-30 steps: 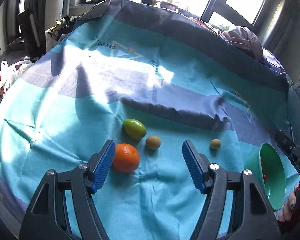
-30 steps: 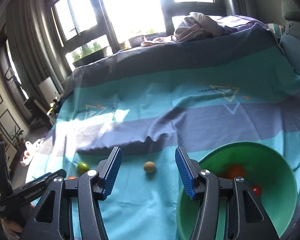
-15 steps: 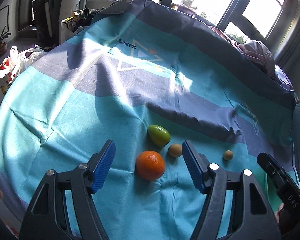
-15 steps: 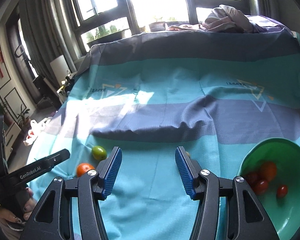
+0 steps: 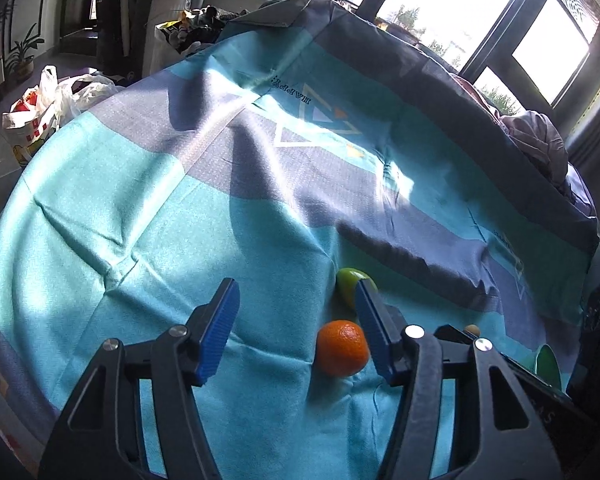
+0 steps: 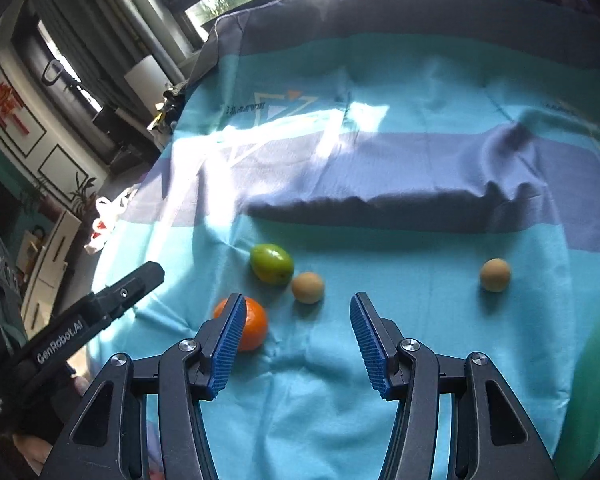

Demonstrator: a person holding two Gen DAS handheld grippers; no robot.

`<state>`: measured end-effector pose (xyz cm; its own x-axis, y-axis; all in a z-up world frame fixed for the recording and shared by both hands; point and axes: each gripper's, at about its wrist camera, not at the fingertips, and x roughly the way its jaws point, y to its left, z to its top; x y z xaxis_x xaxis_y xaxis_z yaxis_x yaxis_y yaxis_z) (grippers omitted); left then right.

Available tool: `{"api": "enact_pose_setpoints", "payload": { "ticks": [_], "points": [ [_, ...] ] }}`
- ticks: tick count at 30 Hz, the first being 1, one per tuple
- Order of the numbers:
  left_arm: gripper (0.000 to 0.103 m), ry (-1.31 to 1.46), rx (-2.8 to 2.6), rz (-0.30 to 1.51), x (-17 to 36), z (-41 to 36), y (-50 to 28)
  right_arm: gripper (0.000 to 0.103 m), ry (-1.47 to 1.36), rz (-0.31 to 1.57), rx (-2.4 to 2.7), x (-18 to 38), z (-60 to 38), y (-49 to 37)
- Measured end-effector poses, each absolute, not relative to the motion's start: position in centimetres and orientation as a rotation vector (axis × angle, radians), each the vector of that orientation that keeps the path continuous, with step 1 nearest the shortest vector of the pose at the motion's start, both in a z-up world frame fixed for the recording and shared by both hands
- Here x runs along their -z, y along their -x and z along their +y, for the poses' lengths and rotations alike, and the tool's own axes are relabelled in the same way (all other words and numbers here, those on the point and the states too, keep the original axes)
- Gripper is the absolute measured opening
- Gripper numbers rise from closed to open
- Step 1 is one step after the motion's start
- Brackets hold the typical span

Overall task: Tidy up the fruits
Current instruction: 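Grasp the green lime-like fruit with the right gripper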

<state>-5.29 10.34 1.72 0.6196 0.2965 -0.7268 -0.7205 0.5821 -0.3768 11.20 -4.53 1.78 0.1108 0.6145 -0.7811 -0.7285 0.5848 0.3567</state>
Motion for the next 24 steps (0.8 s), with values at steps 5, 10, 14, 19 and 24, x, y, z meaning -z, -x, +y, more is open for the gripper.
{"api": "enact_pose_setpoints", "payload": {
  "ticks": [5, 10, 14, 19, 24],
  "points": [
    [0.052, 0.752, -0.634, 0.656, -1.5, 10.9, 5.6, 0.054, 0.160, 1.152, -0.983, -0.1, -0.8, -12.3],
    [0.052, 0.769, -0.640, 0.666, -1.2, 11.4, 5.9, 0.054, 0.325, 1.143, -1.005, 1.2, 3.1, -12.0],
    [0.052, 0.778, -0.648, 0.665, -1.2, 11.7, 6.1, 0.054, 0.434, 1.121, -1.012, 2.0, 5.3, -12.1],
    [0.052, 0.763, -0.635, 0.674, -1.2, 11.6, 5.9, 0.036, 0.454, 1.195, -1.082, 3.4, 6.3, -12.0],
    [0.052, 0.730, -0.622, 0.674, -1.7, 10.8, 5.5, 0.036, 0.371, 1.212, -1.052, 2.7, 4.0, -12.5]
  ]
}}
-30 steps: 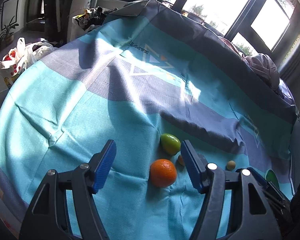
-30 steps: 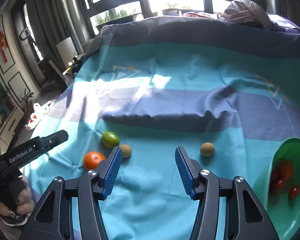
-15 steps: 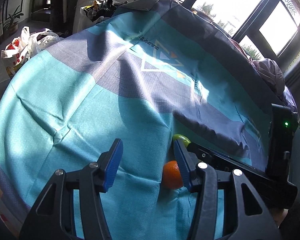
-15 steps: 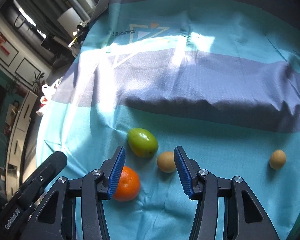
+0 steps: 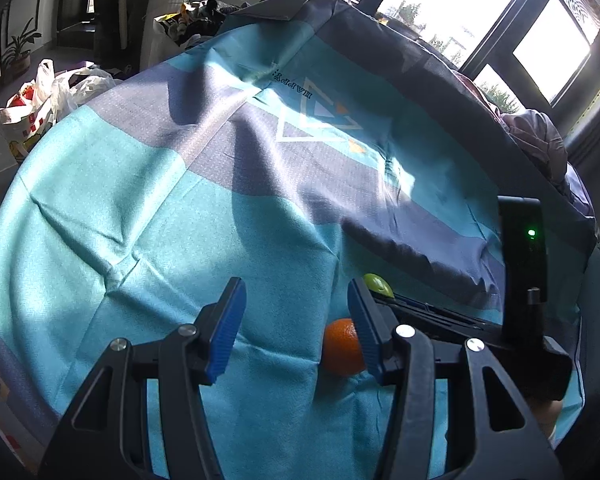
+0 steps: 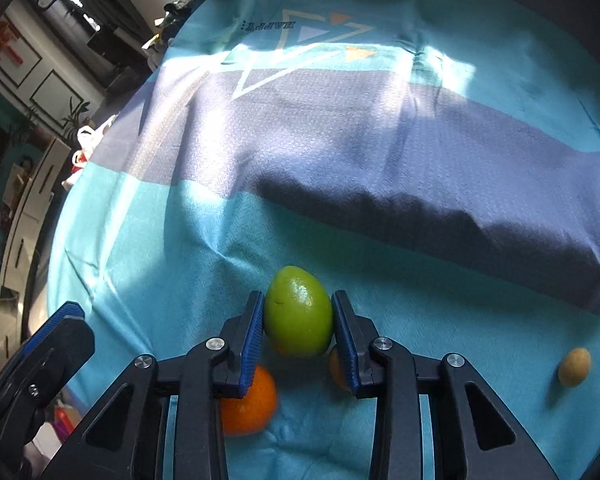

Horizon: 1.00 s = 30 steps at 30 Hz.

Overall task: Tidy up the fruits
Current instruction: 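Grasp the green lime-like fruit with the right gripper, then set the green fruit back down on the cloth and open the right gripper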

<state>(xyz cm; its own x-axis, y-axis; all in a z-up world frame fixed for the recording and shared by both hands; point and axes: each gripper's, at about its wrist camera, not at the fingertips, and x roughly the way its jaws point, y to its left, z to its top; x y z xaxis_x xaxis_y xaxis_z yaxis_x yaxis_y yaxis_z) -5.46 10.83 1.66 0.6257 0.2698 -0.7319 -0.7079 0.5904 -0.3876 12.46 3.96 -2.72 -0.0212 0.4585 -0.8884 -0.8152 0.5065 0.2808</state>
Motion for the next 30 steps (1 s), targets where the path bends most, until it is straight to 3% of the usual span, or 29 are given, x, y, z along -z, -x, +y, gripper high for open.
{"api": "enact_pose_setpoints", "payload": {
  "ticks": [7, 13, 22, 30],
  "points": [
    [0.052, 0.673, -0.564, 0.696, -2.0, 8.6, 3.8, 0.036, 0.207, 1.244, -1.052, -0.2, -3.7, -11.6],
    [0.052, 0.602, -0.537, 0.718, -2.2, 6.4, 2.6, 0.036, 0.166, 1.311, -0.996, 2.4, -8.5, -10.5],
    [0.052, 0.572, -0.493, 0.767, -1.7, 4.7, 1.4, 0.036, 0.192, 1.338, -0.940, 4.4, -9.0, -11.0],
    [0.052, 0.560, -0.469, 0.790, -1.7, 3.8, 1.1, 0.038, 0.103, 1.279, -0.956, 1.4, -11.2, -11.6]
  ]
}}
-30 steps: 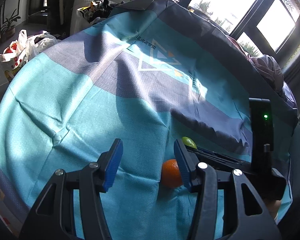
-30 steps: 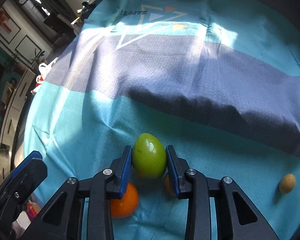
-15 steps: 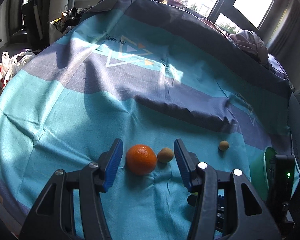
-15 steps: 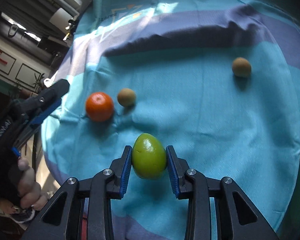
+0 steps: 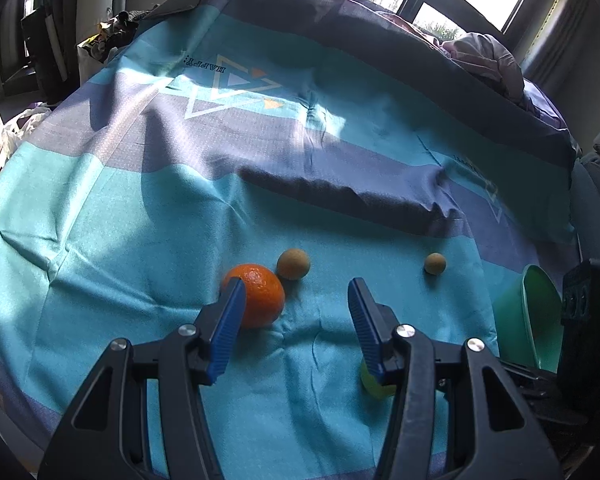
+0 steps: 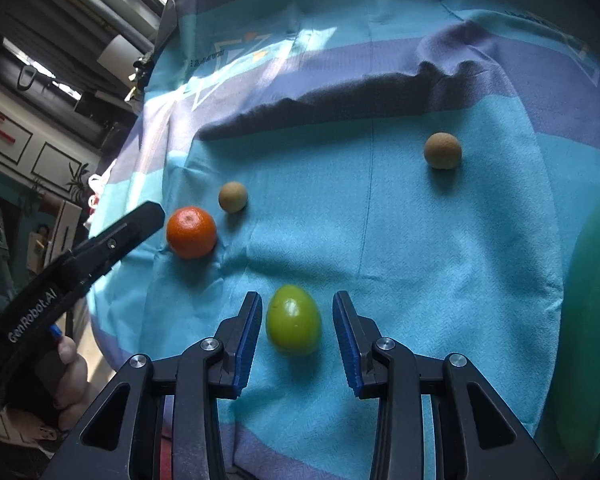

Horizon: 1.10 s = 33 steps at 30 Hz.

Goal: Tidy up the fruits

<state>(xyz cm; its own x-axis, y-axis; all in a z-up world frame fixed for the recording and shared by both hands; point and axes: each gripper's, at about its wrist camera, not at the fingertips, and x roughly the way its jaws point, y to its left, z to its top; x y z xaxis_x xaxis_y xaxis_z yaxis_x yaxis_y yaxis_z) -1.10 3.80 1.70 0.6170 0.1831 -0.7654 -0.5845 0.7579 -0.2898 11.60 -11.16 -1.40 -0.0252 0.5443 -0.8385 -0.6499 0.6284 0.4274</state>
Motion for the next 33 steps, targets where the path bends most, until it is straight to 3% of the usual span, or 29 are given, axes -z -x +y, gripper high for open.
{"api": "enact_pose_setpoints", "payload": {
  "ticks": [5, 10, 25, 33],
  "points": [
    [0.053, 0.559, -0.400, 0.831, -1.3, 2.6, 0.6, 0.038, -0.021, 1.229, -0.949, 0.0, -12.6, -12.8],
    [0.052, 0.626, -0.277, 0.881, 0.1, 1.2, 0.6, 0.038, -0.134, 1.309, -1.030, 0.6, -12.6, -13.3],
    [0.052, 0.566, -0.229, 0.982, 3.2, -2.6, -1.1, 0.038, -0.099, 1.424, -1.023, 3.7, -11.2, -12.8],
    [0.048, 0.563, -0.227, 0.989, 3.9, -2.6, -1.4, 0.040, -0.070, 1.447, -1.000, 4.7, -10.9, -12.7]
  ]
}}
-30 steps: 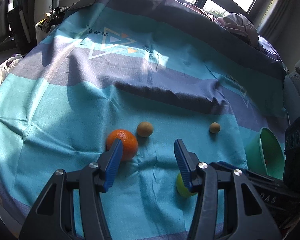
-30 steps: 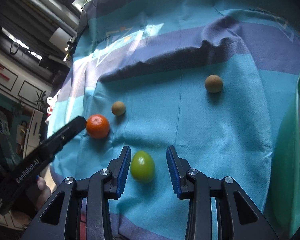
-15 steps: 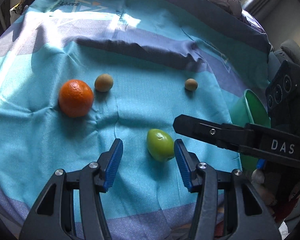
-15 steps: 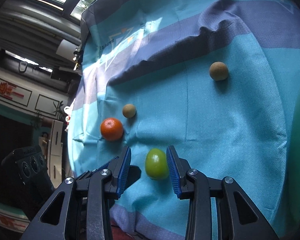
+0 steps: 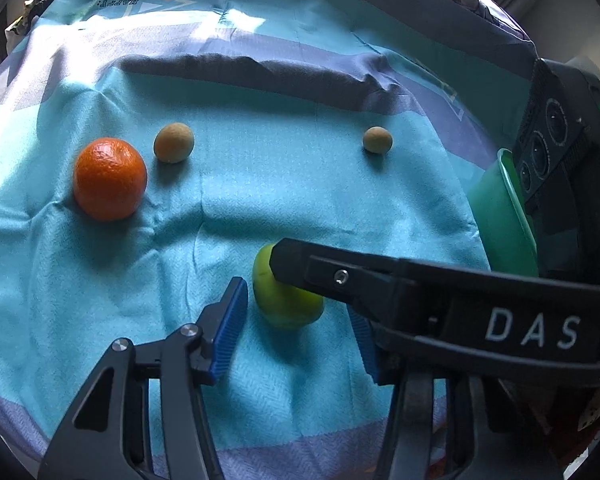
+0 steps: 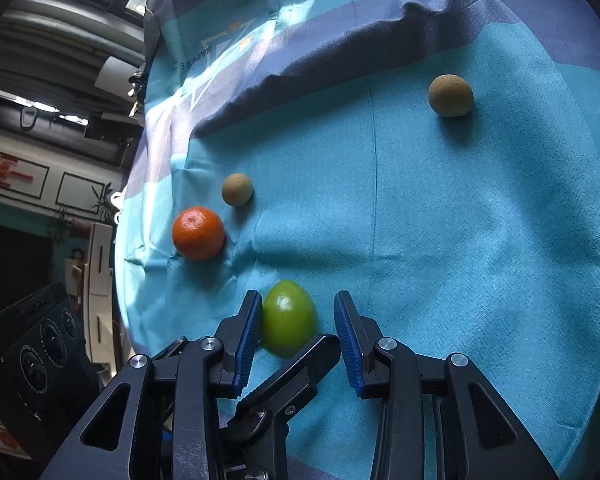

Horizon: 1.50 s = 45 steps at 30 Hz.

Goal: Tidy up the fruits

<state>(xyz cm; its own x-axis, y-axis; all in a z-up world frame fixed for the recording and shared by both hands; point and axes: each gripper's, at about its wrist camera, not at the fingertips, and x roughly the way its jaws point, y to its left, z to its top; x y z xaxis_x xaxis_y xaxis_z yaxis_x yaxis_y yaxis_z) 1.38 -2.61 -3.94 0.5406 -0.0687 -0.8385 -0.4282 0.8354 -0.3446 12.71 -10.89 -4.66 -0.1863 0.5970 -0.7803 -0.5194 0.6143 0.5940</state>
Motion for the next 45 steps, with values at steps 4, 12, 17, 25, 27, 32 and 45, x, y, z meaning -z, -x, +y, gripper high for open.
{"api": "enact_pose_setpoints", "payload": {
  "ticks": [4, 12, 17, 25, 27, 32, 45],
  "points": [
    [0.043, 0.574, -0.221, 0.983, 4.1, -2.4, -1.5, 0.040, -0.103, 1.456, -1.013, 5.0, -10.9, -13.0],
    [0.033, 0.572, -0.210, 0.975, 4.1, -2.3, -1.5, 0.040, -0.079, 1.437, -1.021, 5.1, -10.3, -12.4],
    [0.033, 0.539, -0.217, 0.962, 3.6, -2.6, -1.2, 0.036, -0.034, 1.397, -1.003, 4.8, -10.0, -11.8],
    [0.029, 0.422, -0.228, 0.860, 0.5, -4.1, -0.5, 0.031, -0.036, 1.279, -1.046, 1.9, -10.8, -11.3],
    [0.029, 0.440, -0.207, 0.854, 0.2, -3.9, -0.5, 0.031, -0.053, 1.262, -1.056, 1.3, -11.2, -11.5],
    [0.029, 0.489, -0.203, 0.862, 0.3, -3.2, -0.2, 0.027, -0.061, 1.260, -1.045, 0.9, -11.8, -12.0],
    [0.034, 0.576, -0.180, 0.936, 2.5, -2.0, -0.9, 0.034, -0.060, 1.344, -0.995, 2.9, -10.9, -12.9]
  ]
}}
